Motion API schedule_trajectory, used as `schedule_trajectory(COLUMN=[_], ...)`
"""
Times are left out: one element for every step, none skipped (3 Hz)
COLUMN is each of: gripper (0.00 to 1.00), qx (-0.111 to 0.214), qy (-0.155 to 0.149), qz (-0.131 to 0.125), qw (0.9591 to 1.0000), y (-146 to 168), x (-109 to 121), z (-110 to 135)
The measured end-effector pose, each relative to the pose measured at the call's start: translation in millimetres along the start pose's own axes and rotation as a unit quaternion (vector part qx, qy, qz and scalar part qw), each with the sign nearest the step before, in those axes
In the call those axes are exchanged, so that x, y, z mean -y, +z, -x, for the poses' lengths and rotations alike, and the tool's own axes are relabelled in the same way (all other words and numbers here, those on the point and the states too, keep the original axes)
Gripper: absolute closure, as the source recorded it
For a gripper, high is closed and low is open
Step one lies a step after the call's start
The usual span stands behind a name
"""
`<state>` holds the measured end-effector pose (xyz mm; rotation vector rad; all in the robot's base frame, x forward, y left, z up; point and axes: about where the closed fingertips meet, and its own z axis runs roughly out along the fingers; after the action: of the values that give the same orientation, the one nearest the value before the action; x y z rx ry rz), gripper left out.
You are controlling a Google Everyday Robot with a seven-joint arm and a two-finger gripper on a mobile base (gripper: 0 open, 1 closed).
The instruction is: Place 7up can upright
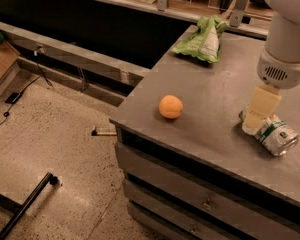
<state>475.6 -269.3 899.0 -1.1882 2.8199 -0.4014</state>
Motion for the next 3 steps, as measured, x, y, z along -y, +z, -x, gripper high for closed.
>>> schedule_trajectory(gripper=[0.0,0.08,0.3], qx=[0.001,0.006,0.005], qy=[0.036,0.054,0.071], qz=[0.033,0.058,0.073], qw=[0.9988,0.9968,0.9948], y=[26,42,60], x=[-9,-22,-28], z=[-6,-2,3])
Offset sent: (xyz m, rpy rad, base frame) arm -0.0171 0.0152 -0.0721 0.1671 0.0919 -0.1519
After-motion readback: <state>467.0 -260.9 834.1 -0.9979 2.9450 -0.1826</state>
